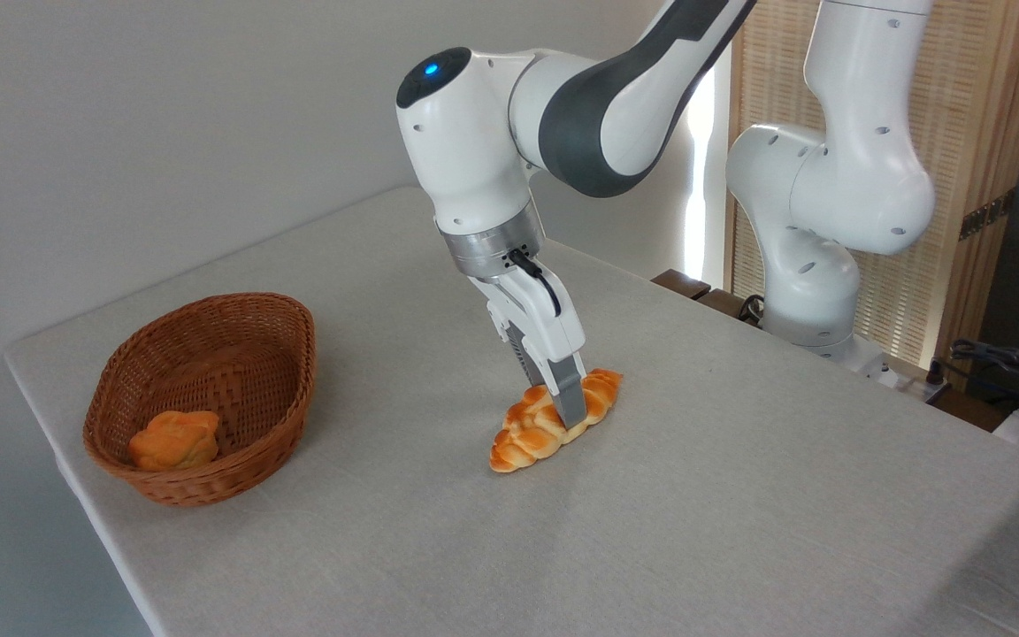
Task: Put bread into the basket
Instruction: 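Close the gripper on the middle of the braided loaf, then lift the braided loaf and carry it over the wicker basket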
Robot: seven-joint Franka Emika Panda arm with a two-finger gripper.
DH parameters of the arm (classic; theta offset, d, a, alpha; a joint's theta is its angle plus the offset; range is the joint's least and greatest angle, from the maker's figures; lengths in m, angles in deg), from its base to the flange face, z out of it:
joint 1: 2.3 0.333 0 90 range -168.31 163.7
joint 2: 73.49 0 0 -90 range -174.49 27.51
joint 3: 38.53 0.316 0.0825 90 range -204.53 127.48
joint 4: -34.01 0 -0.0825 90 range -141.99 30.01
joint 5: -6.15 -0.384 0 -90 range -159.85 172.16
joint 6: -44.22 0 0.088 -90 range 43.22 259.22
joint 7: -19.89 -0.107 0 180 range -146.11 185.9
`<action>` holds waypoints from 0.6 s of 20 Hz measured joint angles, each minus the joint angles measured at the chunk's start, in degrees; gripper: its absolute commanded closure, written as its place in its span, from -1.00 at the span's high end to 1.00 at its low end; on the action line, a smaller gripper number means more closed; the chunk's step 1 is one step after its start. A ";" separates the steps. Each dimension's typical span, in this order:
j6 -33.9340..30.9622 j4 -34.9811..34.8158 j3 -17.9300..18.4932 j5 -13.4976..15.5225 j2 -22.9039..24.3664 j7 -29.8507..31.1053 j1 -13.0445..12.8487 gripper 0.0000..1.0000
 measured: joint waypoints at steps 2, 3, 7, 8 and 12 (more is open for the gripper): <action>-0.10 2.04 -0.42 0.02 0.04 0.00 -1.14 -0.47; -0.47 3.64 -0.64 0.07 0.05 0.00 -1.78 -0.46; -1.73 12.25 -1.09 4.13 -0.89 0.82 -4.99 -0.28; -1.77 14.88 -1.12 6.59 -2.07 2.25 -5.33 -0.27; -1.62 27.60 -5.38 10.87 -12.28 13.18 -5.63 0.02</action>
